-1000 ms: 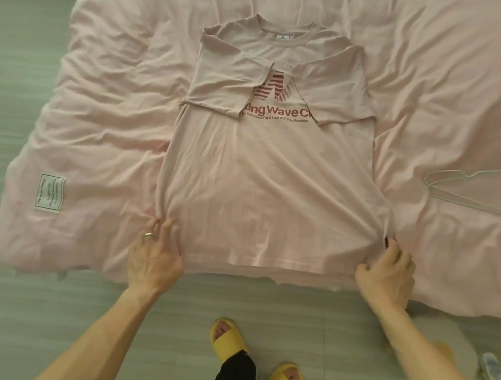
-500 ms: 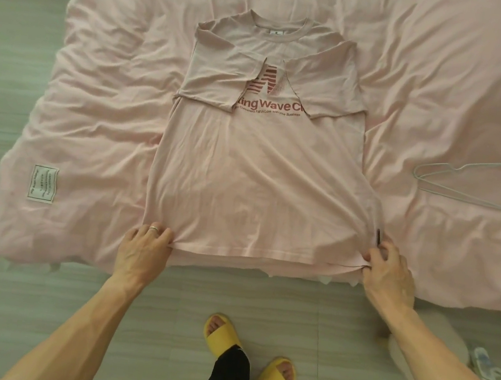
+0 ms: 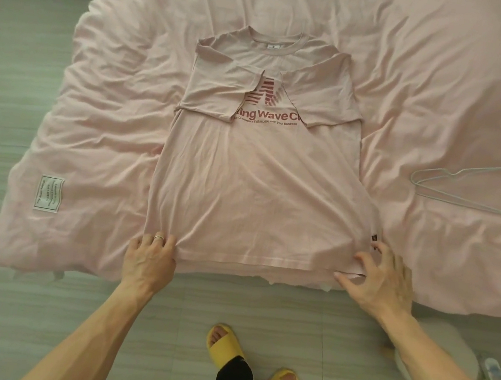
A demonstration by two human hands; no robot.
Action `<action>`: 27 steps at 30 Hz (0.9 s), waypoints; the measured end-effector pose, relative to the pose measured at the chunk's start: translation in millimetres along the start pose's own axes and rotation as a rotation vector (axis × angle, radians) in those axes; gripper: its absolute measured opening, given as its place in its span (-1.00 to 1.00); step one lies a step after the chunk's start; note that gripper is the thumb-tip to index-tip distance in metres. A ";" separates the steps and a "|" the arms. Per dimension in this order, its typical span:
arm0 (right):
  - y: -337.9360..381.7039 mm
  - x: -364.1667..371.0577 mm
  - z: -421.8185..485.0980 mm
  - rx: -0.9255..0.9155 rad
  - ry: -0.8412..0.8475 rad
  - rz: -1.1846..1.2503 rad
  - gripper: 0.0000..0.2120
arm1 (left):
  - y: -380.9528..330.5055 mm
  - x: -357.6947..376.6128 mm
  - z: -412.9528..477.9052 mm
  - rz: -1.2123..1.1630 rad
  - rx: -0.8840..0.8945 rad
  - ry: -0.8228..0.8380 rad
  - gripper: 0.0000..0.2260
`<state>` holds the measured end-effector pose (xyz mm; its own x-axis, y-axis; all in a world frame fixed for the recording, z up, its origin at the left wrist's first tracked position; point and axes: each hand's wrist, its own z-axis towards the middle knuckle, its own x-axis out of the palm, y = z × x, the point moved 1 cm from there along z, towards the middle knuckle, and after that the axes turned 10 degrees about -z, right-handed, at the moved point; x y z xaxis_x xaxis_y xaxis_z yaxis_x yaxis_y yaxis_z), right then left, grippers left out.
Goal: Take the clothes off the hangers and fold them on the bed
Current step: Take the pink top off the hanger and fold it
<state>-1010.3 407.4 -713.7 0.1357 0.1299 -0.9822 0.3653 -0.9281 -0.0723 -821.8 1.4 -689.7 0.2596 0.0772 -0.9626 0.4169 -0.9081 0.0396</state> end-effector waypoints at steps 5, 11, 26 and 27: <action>4.5 15.3 3.8 -0.056 0.016 -0.141 -0.59 | -7.5 -1.0 5.8 0.031 0.068 0.012 -0.68; 6.2 12.5 5.6 -0.059 -0.105 -0.028 -0.84 | 7.1 3.4 3.8 0.061 0.119 -0.052 -0.82; 1.1 2.7 -6.2 0.210 0.097 0.128 -0.86 | 3.7 0.4 0.9 -0.026 -0.119 0.196 -0.71; 3.9 -1.3 -1.6 0.337 0.067 0.260 -0.82 | 1.6 -3.2 4.9 -0.127 -0.257 0.191 -0.70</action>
<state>-1007.5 404.1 -712.4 0.2476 -0.1116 -0.9624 -0.0093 -0.9936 0.1129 -826.2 -2.4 -687.8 0.3397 0.2813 -0.8975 0.6563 -0.7544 0.0120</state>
